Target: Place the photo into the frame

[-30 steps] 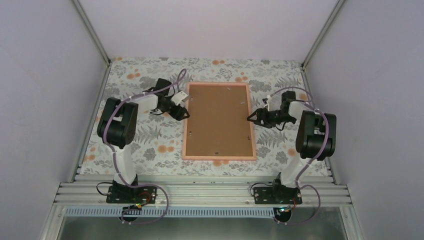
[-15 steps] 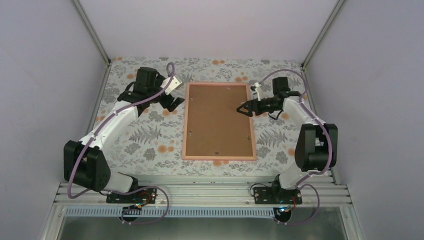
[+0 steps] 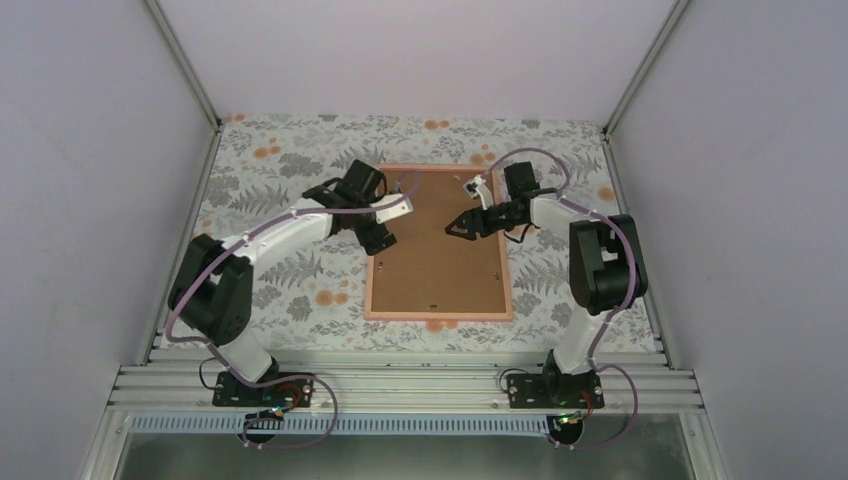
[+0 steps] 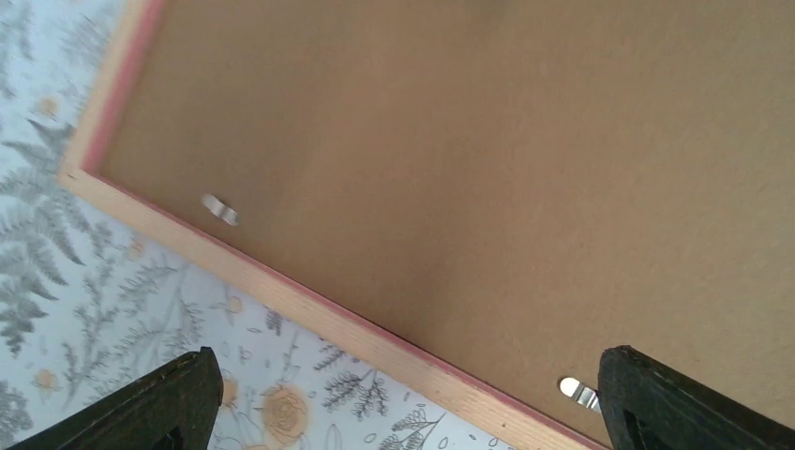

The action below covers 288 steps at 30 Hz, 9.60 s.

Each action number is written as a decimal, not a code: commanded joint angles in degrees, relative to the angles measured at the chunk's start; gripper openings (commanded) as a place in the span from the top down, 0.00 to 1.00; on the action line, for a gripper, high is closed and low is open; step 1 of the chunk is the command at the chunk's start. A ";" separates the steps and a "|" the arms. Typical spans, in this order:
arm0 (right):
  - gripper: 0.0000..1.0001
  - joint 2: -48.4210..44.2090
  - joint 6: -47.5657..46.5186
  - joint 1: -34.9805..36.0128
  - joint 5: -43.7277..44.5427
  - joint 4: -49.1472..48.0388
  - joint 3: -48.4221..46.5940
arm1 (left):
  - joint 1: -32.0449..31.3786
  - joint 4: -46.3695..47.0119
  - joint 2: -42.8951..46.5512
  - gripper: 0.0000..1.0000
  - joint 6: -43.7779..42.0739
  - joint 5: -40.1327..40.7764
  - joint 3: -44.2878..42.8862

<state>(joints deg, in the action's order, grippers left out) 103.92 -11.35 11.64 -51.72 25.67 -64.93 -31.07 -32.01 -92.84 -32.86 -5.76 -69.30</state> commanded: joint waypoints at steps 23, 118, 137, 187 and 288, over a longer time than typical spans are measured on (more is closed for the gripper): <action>0.38 6.73 5.09 0.71 9.81 -8.72 7.26 | -9.71 0.06 -11.82 0.00 -3.58 25.38 4.04; 0.49 6.82 5.70 -2.18 5.56 -9.21 9.87 | -7.71 -24.56 -16.07 0.85 -9.05 5.23 -2.91; 0.43 -2.62 4.10 -1.26 -4.55 -10.00 8.87 | -1.05 -15.11 -6.87 0.42 -4.38 -5.84 -11.98; 0.56 15.65 15.97 1.97 9.92 -19.52 -2.82 | 10.12 -4.28 -37.28 0.52 23.46 10.97 -32.30; 0.58 3.27 -9.92 1.40 9.32 3.68 9.50 | -28.17 0.38 -3.67 0.69 -25.45 -9.25 18.22</action>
<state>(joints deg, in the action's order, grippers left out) 105.06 -20.58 13.41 -46.37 30.81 -56.51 -57.98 -24.03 -96.49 -55.11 -11.92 -52.14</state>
